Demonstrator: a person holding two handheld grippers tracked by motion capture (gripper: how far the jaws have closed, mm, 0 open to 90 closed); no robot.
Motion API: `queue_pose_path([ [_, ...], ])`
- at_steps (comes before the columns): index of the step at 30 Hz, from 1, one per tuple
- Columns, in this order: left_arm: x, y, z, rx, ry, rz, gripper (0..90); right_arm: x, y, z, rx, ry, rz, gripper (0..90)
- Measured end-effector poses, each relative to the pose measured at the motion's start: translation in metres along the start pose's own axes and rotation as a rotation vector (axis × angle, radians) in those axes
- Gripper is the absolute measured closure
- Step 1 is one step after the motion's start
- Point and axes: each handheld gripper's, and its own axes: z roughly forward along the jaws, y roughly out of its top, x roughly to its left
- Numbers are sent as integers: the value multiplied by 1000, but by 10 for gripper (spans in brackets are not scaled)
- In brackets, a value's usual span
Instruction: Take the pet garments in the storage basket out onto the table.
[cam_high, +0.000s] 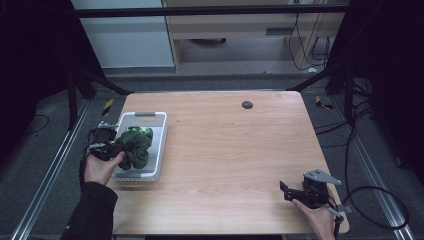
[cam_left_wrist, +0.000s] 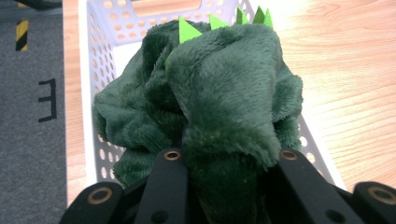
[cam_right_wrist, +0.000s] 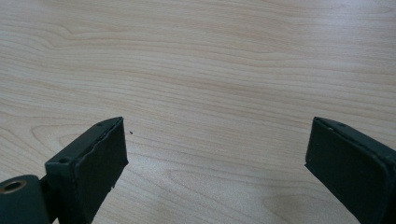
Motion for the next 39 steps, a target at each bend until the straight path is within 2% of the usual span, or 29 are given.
queue_pose_path([
  [12, -5, 13, -33, -43, -5, 53, 752, 0, 1, -1, -7, 2, 2, 56],
  [27, -13, 24, -57, -69, -34, 120, 752, 1, 1, -1, -7, 0, 3, 56],
  [39, -35, 34, -67, -78, -71, 192, 753, 1, 1, -2, -12, -1, 1, 56],
])
